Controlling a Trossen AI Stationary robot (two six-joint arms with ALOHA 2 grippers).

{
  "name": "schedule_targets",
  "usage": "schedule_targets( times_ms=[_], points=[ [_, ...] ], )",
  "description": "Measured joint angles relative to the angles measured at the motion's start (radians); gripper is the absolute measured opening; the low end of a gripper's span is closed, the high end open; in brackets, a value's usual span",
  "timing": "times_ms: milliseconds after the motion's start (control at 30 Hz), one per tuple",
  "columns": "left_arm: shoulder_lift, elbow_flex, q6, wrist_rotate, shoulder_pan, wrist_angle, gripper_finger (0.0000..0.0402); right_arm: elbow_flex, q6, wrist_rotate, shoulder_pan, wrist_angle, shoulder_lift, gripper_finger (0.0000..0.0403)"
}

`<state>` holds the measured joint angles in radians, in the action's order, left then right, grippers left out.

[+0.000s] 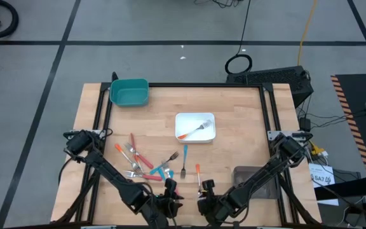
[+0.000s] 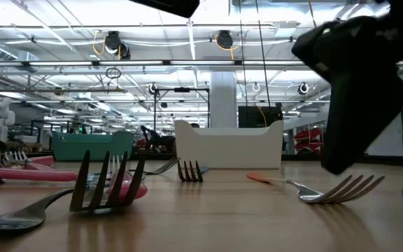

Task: Sort silverware by color (type)
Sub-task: Put the orange fork into the white bin

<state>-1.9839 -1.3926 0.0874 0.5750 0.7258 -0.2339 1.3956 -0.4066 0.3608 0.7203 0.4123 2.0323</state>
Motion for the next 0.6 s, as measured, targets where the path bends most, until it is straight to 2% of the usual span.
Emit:
schedule_targets(
  times_ms=[333, 600],
  points=[
    [0.000, 0.000, -0.030, -0.002, -0.009, 0.003, 0.0131, -0.001, -0.003, 0.014, -0.025, 0.027, 0.011, 0.0139],
    [0.000, 0.000, -0.005, -0.002, -0.014, 0.006, 0.0131, -0.001, -0.010, 0.027, -0.033, 0.049, 0.011, 0.0047]
  ],
)
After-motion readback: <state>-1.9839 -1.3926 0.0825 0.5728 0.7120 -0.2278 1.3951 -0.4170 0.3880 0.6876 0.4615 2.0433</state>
